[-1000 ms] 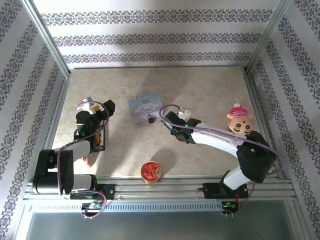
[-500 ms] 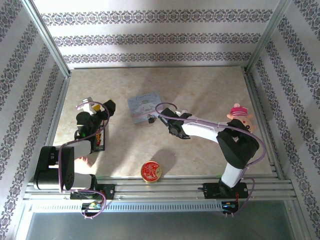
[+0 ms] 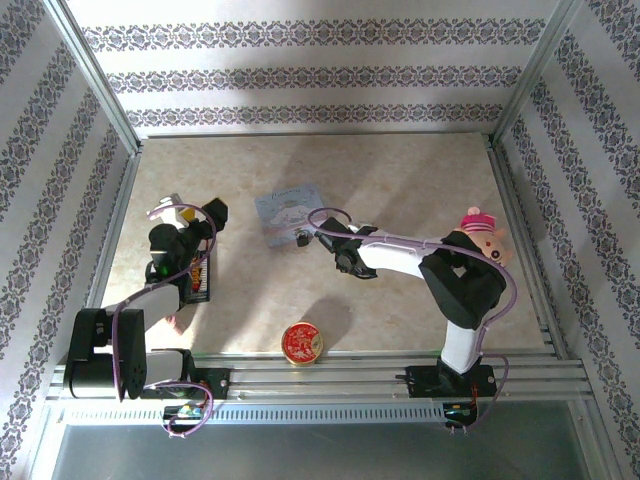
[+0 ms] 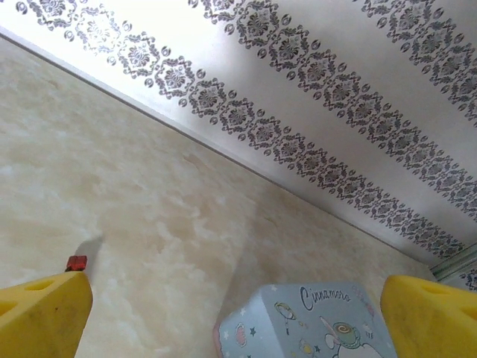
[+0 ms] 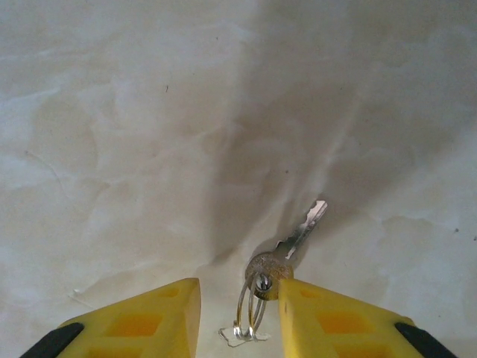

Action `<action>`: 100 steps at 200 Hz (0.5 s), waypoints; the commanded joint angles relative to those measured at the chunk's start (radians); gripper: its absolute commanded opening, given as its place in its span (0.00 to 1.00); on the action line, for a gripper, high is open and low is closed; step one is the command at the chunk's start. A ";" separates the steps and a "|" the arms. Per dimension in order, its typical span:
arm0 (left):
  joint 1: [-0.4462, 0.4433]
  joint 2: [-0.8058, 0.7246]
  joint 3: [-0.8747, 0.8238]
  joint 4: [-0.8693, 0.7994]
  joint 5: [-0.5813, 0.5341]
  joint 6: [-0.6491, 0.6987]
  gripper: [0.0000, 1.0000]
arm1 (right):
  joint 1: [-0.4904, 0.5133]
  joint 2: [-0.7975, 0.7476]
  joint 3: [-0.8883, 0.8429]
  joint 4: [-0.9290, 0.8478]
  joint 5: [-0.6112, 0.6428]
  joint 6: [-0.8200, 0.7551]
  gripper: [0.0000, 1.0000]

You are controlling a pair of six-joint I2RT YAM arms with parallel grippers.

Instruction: Unlock the padlock with the key

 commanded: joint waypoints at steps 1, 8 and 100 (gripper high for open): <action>0.002 -0.031 0.030 -0.073 -0.032 0.025 0.99 | -0.013 0.022 0.013 0.005 -0.004 -0.005 0.32; 0.001 -0.035 0.033 -0.090 -0.038 0.025 0.99 | -0.015 0.025 0.011 0.007 -0.006 -0.006 0.32; 0.002 -0.095 0.044 -0.148 -0.060 0.047 0.99 | -0.017 0.044 0.007 0.016 -0.016 0.001 0.21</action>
